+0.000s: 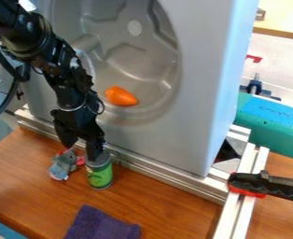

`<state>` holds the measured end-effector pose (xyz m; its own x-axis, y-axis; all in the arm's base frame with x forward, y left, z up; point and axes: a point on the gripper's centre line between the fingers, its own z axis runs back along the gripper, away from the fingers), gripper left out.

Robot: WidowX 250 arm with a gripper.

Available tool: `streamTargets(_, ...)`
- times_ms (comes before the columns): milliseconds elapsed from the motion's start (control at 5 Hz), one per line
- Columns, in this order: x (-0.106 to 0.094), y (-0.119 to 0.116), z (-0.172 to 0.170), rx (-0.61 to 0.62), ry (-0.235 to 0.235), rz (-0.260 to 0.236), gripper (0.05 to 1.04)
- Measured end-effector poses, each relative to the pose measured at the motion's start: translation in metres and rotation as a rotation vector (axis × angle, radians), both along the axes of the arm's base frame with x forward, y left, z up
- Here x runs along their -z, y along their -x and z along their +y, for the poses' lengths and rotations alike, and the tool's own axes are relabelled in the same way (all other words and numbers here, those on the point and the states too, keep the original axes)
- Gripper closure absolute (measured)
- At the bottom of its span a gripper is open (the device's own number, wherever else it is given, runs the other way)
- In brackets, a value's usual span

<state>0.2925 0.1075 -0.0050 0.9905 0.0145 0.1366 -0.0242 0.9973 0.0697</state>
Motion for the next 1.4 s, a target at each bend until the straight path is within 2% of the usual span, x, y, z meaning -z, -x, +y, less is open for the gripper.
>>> streamTargets(200, 0.008, 0.000, 0.001, -0.015, 0.010, 0.033, 0.083)
streamTargets(400, 0.008, -0.003, 0.001, -0.001, 0.030, 0.048, 0.083)
streamTargets(600, 0.012, -0.014, 0.001, -0.045, 0.084, 0.008, 0.083)
streamTargets(800, 0.017, -0.021, -0.017, -0.076, 0.200, -0.020, 0.083)
streamTargets(1000, 0.026, -0.016, -0.060, -0.045, 0.287, -0.031, 0.081)
streamTargets(1200, 0.030, -0.016, -0.111, 0.013, 0.315, -0.033, 0.082)
streamTargets(1400, 0.028, -0.002, -0.137, 0.033, 0.317, -0.017, 0.081)
